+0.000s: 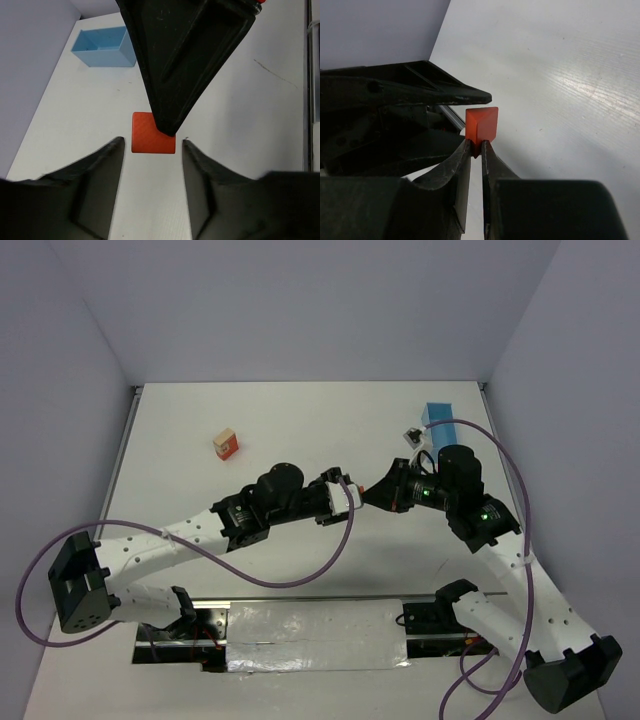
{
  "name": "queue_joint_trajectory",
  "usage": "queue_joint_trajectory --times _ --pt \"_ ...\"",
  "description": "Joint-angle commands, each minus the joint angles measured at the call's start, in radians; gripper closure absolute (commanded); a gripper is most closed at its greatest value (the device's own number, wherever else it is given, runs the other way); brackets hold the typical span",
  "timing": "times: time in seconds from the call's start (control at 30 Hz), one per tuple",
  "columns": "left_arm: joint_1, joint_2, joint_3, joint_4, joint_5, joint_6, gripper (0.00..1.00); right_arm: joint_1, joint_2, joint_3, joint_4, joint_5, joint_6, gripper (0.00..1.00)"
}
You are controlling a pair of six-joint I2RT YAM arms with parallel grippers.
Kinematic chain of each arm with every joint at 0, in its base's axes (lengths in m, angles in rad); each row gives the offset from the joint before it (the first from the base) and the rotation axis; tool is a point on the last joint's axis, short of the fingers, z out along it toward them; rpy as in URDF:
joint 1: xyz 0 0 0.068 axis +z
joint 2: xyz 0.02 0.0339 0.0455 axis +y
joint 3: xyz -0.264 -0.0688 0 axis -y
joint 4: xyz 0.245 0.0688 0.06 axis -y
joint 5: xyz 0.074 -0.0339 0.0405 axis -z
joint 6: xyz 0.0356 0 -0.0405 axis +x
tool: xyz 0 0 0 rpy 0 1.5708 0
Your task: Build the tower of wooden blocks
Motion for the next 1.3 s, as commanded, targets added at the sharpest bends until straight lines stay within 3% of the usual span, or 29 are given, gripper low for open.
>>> queue_joint_trajectory --times 0.0,0.07,0.27,0.33,0.47,0.5,0.73,0.93,1.1,1.2,1.27 --pt "-0.006 0.008 0.035 0.063 0.022 -0.017 0.44 0.0 -0.021 0.048 0.022 -0.015 0.005 0.96" --pt "-0.006 0.008 0.038 0.068 0.021 -0.018 0.48 -0.002 -0.021 0.043 0.03 -0.021 0.009 0.96" --pt "-0.006 0.014 0.052 0.059 0.012 -0.02 0.72 -0.002 -0.023 0.029 0.027 -0.01 0.004 0.96" --pt "-0.006 0.01 0.052 0.057 0.012 -0.023 0.66 0.0 -0.023 0.026 0.025 -0.003 0.001 0.96" --pt "-0.006 0.011 0.06 0.044 0.015 -0.024 0.39 -0.002 -0.023 0.019 0.03 0.005 0.002 0.96" --pt "-0.006 0.011 0.06 0.042 0.012 -0.023 0.39 0.001 -0.024 0.018 0.031 0.004 0.004 0.96" --pt "-0.006 0.004 0.064 0.04 0.002 -0.026 0.39 0.0 -0.026 0.023 0.017 0.022 -0.004 0.96" --pt "-0.006 0.011 0.072 0.025 0.004 -0.023 0.52 0.0 -0.026 0.02 0.027 0.016 -0.001 0.96" --pt "-0.004 0.001 0.068 0.03 0.007 -0.027 0.45 -0.002 -0.018 0.017 0.028 0.016 -0.004 0.96" --pt "-0.006 -0.003 0.069 0.024 0.007 -0.021 0.5 0.001 -0.017 0.014 0.03 0.016 -0.004 0.96" --pt "-0.006 -0.003 0.071 0.019 0.01 -0.02 0.59 0.001 -0.017 0.011 0.033 0.013 -0.005 0.96"
